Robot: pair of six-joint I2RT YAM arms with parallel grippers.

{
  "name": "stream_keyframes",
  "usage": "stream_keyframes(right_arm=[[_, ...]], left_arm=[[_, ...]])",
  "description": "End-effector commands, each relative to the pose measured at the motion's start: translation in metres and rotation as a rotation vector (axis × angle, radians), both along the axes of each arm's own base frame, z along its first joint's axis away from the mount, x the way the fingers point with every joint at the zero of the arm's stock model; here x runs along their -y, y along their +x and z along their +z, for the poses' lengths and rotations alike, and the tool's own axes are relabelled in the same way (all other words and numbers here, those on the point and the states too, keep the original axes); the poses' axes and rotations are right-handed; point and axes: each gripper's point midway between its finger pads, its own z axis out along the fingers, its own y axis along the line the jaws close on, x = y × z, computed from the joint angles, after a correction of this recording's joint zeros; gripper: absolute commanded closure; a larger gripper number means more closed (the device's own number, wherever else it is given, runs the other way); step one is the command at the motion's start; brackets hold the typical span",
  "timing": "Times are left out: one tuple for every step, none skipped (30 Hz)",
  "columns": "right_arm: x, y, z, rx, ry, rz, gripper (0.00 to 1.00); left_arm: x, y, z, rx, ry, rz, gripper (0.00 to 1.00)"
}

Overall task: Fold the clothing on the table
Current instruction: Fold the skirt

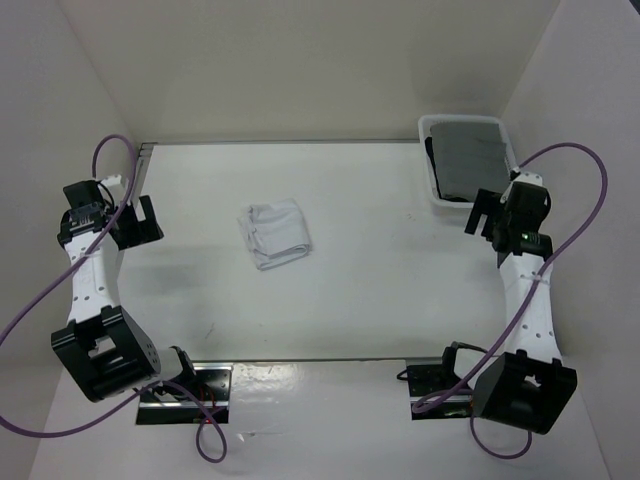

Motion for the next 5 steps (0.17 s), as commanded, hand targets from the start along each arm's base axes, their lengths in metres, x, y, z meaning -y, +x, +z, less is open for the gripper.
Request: stream_keyframes(right_arm=[[0.0004,0.0046,0.0094,0.051,-0.02,0.024,0.01],[-0.0006,0.0066,0.011,0.061,-0.018,0.032,0.01],[0.0025,0.0055,0.0111,0.058,-0.025,0.028,0.01],[0.0011,0.0061,0.011,0.06,-0.02,0.035,0.01],[0.0011,0.0061,0.011,0.06,-0.02,0.035,0.01]], left_arm=[[0.0002,0.0027,0.005,0.032,0.0,-0.012,0.0],[0.0002,0.0027,0.005,0.032,0.0,-0.012,0.0],[0.0017,0.0033,0.0053,0.036,-0.006,-0.018,0.0],[0.0013,0.0032,0.0052,0.035,0.0,-0.024,0.0],[0.0013,0.0032,0.0052,0.035,0.0,-0.025,0.0]])
